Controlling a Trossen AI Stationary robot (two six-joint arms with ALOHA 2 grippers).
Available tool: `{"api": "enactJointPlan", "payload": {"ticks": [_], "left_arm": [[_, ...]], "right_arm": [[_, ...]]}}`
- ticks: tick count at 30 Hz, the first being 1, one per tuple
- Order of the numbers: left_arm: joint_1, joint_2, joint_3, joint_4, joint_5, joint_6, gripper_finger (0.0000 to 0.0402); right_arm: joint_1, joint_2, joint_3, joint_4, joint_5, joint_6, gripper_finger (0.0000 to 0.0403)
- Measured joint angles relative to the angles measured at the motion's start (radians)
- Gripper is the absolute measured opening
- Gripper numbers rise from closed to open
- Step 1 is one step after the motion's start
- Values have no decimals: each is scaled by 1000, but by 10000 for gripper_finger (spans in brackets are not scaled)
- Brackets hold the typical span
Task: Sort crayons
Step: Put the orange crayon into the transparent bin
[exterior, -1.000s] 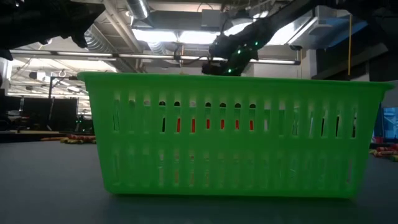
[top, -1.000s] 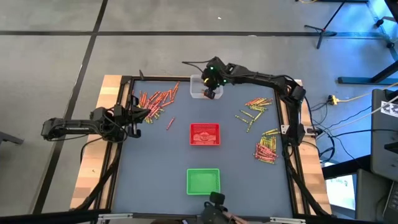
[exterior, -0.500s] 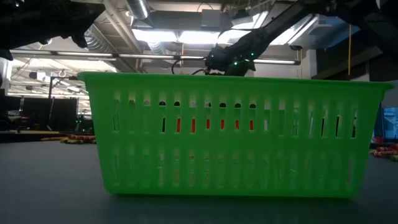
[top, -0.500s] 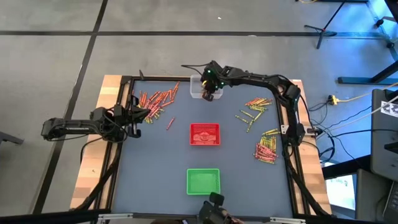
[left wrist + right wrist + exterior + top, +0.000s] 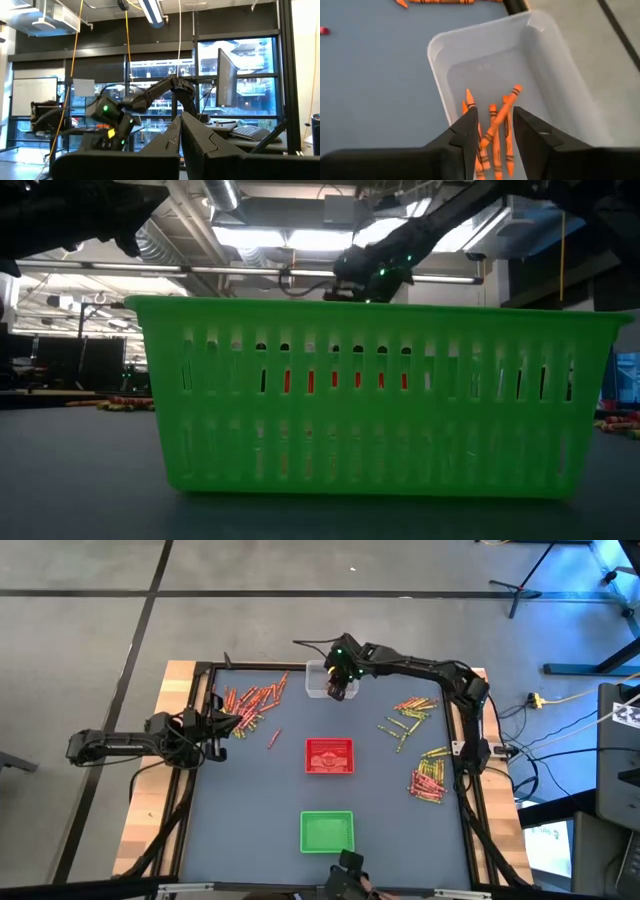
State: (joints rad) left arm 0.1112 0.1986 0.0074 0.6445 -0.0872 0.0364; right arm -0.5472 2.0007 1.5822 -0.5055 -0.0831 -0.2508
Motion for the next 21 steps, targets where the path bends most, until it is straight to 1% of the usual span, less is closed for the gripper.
{"api": "enactJointPlan", "payload": {"ticks": [5,12,14,17,21], "left_arm": [[0,0,0,0,0,0,0],[0,0,0,0,0,0,0],[0,0,0,0,0,0,0],[0,0,0,0,0,0,0],[0,0,0,0,0,0,0]], "right_arm": [[1,-109,0,-122,63,-17,126],[-3,-246,0,-355,75,-18,126],[-3,-266,1,-409,85,-17,127],[-3,-273,0,-488,140,-17,127],[-14,-274,-60,-519,171,-21,127]]}}
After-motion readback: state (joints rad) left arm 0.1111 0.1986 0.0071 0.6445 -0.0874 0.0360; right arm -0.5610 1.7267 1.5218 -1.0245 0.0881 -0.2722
